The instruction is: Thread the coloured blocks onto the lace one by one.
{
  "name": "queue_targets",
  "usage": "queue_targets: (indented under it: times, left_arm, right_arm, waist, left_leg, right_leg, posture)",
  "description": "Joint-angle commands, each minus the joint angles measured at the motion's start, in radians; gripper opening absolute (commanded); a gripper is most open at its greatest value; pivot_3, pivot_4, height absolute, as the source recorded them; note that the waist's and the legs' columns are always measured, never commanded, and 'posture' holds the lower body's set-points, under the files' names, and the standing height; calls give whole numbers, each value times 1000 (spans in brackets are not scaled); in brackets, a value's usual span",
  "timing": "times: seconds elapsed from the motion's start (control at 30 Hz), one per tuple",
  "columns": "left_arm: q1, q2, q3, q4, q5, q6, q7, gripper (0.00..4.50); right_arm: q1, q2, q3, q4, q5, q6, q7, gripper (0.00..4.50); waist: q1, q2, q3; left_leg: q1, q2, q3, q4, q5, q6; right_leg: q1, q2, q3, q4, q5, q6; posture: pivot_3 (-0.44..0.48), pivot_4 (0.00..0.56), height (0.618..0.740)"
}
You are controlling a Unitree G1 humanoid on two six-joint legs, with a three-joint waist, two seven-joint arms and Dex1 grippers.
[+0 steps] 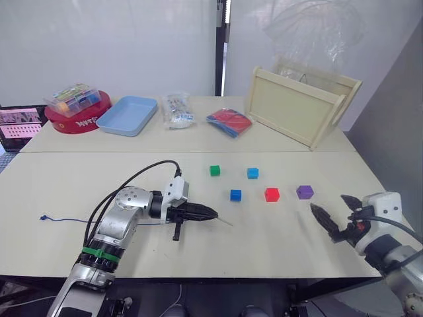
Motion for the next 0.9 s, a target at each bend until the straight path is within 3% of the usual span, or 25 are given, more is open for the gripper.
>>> queue_targets:
  times: [0.03, 0.33, 0.53, 0.7, 0.9]
  left_arm:
    - [7, 30, 32, -66, -43, 40, -6, 54]
    - [80, 51, 70, -176, -66, 69, 65, 54]
    - [123, 40, 56, -175, -39, 30, 103, 54]
    - [157, -23, -4, -41, 43, -101, 118, 54]
    - [140, -80, -48, 56, 86, -163, 117, 54]
  right_arm:
    - [-54, -9, 61, 97, -88, -84, -22, 4500]
    - [-327, -2, 172, 504, -182, -214, -12, 4500]
    - [-389, -7, 169, 591, -186, -263, -10, 4500]
    - [-352, -16, 138, 474, -103, -252, 55, 4500]
    - [-98, -140, 28, 114, 158, -52, 236, 4500]
  waist:
    - [0, 0, 0]
    - [6, 1, 0]
    - [11, 1, 0]
    - [11, 1, 0]
    - [26, 1, 0]
  left_leg:
    - [0, 0, 0, 0, 0, 0]
    - [-1, 0, 1, 0, 0, 0]
    - [-1, 0, 1, 0, 0, 0]
    - [-1, 0, 2, 0, 0, 0]
    - [-4, -1, 2, 0, -1, 1]
  right_leg:
    - [0, 0, 0, 0, 0, 0]
    - [0, 0, 1, -2, 0, 0]
    - [0, 0, 1, -2, 0, 0]
    - [0, -1, 1, -3, 0, 0]
    - [-1, -2, 1, -3, 0, 0]
  posture:
    - [0, 150, 740]
    - [0, 150, 740]
    - [0, 150, 740]
    - [0, 150, 740]
    - [0, 150, 740]
